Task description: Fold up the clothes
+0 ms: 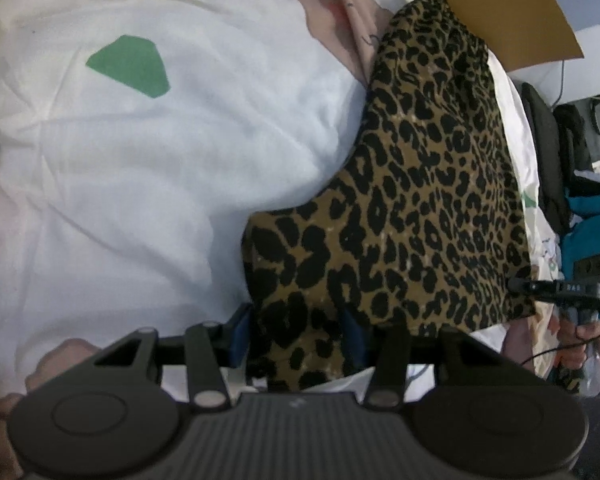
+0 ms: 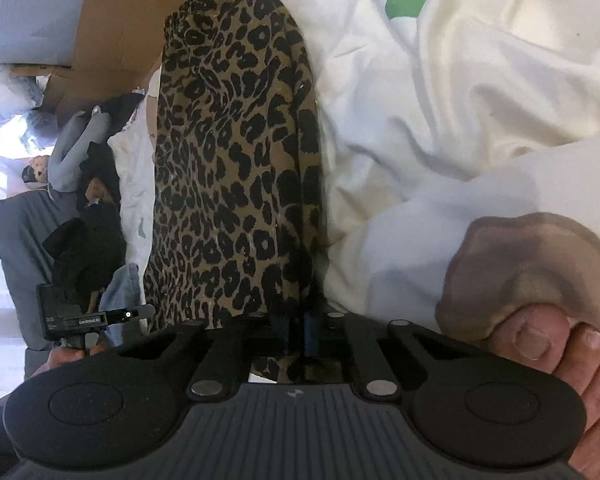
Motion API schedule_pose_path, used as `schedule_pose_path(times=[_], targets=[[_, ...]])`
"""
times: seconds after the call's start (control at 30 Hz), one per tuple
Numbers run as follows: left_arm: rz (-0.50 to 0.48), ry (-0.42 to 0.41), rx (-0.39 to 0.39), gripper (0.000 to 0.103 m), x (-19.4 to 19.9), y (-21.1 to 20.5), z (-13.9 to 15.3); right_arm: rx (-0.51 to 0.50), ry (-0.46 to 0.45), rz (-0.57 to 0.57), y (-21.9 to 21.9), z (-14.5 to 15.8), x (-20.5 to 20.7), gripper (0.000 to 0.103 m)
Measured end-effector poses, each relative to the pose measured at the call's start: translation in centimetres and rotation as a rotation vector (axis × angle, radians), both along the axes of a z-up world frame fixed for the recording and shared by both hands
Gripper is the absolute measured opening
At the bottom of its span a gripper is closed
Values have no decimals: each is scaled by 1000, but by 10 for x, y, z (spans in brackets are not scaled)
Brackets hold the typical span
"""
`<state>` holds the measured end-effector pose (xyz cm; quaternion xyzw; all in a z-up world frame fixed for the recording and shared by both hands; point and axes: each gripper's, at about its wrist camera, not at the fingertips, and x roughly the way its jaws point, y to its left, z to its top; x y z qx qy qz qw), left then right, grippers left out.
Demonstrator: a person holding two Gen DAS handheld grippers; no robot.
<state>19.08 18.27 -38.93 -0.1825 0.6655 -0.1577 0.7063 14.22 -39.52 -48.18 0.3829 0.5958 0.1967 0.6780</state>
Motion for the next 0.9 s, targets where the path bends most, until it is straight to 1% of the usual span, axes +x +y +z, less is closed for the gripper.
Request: schedule_pose_path(times=[0.1, 0.2, 0.37, 0.47, 0.5, 0.57, 0.6, 0.7, 0.8, 0.83, 0.9], targets=[[-27, -7, 23, 50, -1, -1, 3, -23, -9, 10, 1, 3, 1, 2], [-40, -12, 26, 50, -4, 3, 4, -40, -15, 18, 2, 5, 1, 2], [38, 14, -41, 48, -4, 18, -9, -44, -6, 21, 3, 3, 2, 2], [98, 33, -92, 52, -2, 23, -15, -36, 1, 8, 2, 2, 1, 2], [103, 40, -99, 52, -1, 24, -15, -30, 4, 0, 1, 1, 1, 2], [101, 39, -112, 42, -1, 25, -14, -24, 7, -10, 1, 0, 0, 2], [100, 42, -129, 28, -2, 26, -13, -22, 7, -13, 0, 0, 0, 2], [125, 31, -192, 27, -3, 33, -8, -19, 6, -15, 0, 1, -1, 2], [178, 16, -236, 28, -2, 42, -6, -17, 6, -15, -1, 1, -1, 2], [189, 18, -231, 30, 0, 44, -7, -16, 7, -15, -1, 0, -1, 2], [197, 32, -185, 30, 5, 44, -13, -14, 10, -14, -1, 0, -1, 2]])
